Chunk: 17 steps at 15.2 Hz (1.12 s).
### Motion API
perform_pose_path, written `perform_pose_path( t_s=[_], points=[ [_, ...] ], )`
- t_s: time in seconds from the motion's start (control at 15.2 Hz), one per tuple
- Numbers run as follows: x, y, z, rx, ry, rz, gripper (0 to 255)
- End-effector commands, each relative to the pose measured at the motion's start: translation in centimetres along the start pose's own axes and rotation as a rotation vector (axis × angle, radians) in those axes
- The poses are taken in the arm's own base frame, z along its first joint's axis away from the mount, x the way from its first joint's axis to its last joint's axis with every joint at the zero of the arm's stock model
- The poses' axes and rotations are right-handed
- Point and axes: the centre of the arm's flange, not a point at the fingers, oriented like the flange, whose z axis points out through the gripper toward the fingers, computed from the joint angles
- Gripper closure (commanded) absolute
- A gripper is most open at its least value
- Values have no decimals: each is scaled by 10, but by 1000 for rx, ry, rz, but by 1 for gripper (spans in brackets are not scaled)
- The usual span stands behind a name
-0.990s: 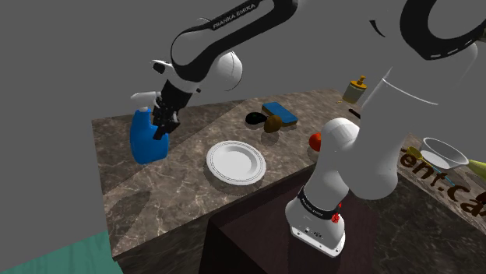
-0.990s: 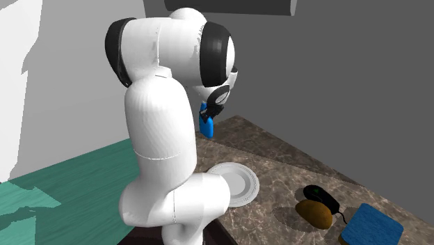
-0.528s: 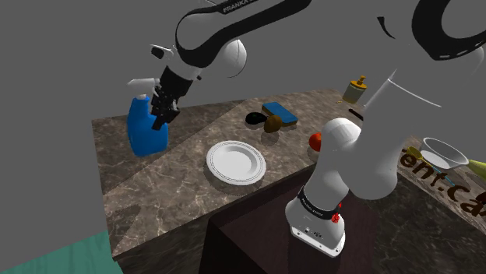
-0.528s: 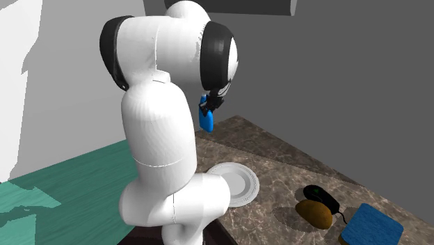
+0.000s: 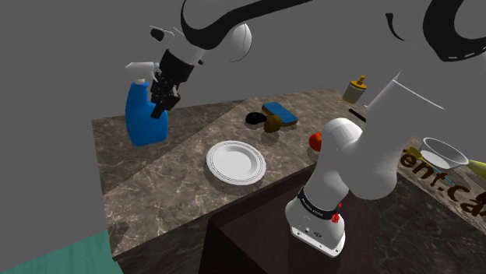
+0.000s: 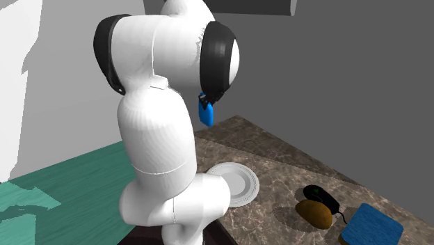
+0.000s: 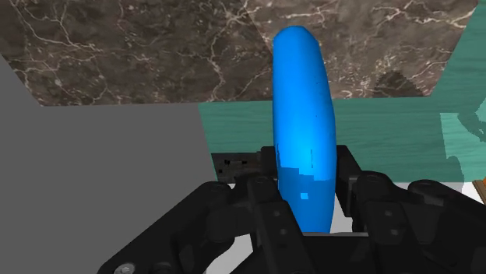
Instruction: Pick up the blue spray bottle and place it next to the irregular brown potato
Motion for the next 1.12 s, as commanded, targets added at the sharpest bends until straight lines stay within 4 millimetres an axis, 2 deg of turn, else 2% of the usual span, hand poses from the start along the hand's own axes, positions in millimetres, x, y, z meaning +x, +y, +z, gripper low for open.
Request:
perform_pose_path(
  t_s=[0.0,1.06],
  points=[
    [6,0,-10,0,0,0,255],
    [44,0,-85,0,0,0,255]
  ],
)
